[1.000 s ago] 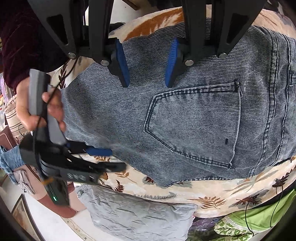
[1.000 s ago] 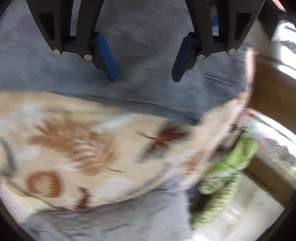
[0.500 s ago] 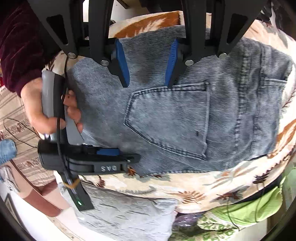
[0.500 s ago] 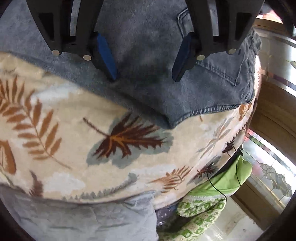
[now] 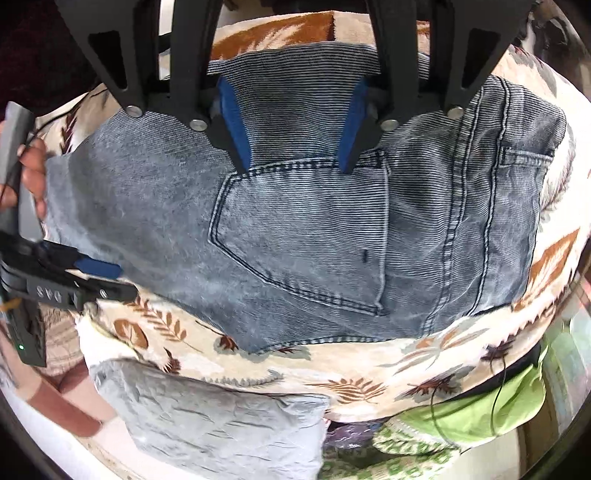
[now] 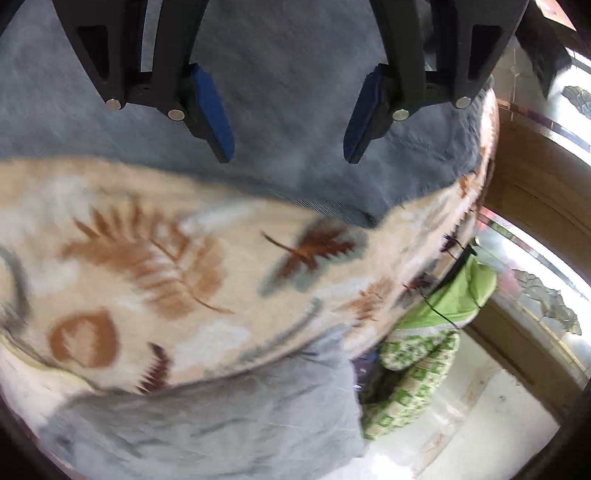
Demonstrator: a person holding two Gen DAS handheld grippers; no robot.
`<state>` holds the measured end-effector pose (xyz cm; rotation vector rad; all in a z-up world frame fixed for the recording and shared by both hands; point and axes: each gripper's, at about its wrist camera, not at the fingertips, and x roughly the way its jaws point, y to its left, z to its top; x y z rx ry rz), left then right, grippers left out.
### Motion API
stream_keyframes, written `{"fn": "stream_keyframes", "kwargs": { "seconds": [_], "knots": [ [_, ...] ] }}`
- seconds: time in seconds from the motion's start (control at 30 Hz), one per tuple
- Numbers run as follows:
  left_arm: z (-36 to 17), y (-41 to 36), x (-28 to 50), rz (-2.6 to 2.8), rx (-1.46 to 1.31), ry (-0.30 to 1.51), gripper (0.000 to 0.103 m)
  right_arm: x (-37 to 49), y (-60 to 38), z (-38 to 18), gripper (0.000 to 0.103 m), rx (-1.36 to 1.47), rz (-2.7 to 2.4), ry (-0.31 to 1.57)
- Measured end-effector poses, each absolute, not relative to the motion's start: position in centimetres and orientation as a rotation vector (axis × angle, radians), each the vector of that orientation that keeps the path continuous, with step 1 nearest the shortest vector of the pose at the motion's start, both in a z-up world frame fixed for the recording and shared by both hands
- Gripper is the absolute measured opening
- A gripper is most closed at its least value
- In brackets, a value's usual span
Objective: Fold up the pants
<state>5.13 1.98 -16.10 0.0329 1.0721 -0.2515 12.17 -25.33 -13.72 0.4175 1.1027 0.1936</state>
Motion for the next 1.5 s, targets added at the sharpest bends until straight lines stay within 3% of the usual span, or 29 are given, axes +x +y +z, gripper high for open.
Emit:
{"fn": "stream_keyframes", "kwargs": {
  "seconds": [0.07,0.43,0.67,0.73,0.97,1.27,1.4,1.5],
  "knots": [
    [-16.2,1.3,5.0,-0.255,0.072,1.074,0.062,10.9,-26.4,-14.0,0.065,0.39,0.161,1.127],
    [-13.4,-1.3,4.9,-0.281,0.098,1.015,0.062,3.6,-34.6,-12.6,0.065,0.404,0.01,1.036],
    [-16.6,-5.2,6.0,-0.33,0.13,1.131,0.062,1.1,-38.3,-14.5,0.066,0.477,-0.056,1.121],
    [-17.4,-5.7,6.0,-0.316,0.153,1.143,0.067,0.4,-38.7,-14.7,0.066,0.485,-0.038,1.108],
    [-17.1,-6.2,5.7,-0.321,0.164,1.16,0.071,-2.4,-39.7,-14.7,0.065,0.535,-0.036,1.098],
    [-13.1,-10.5,4.9,-0.447,0.202,1.077,0.071,-8.5,-45.0,-12.0,0.067,0.773,-0.083,0.899],
    [-11.7,-13.3,5.0,-0.488,0.194,1.063,0.083,-12.1,-49.7,-11.7,0.074,0.95,-0.102,0.787],
    [-11.8,-15.2,5.6,-0.484,0.162,1.089,0.083,-14.0,-52.4,-12.8,0.074,1.07,-0.135,0.761]
  ]
}}
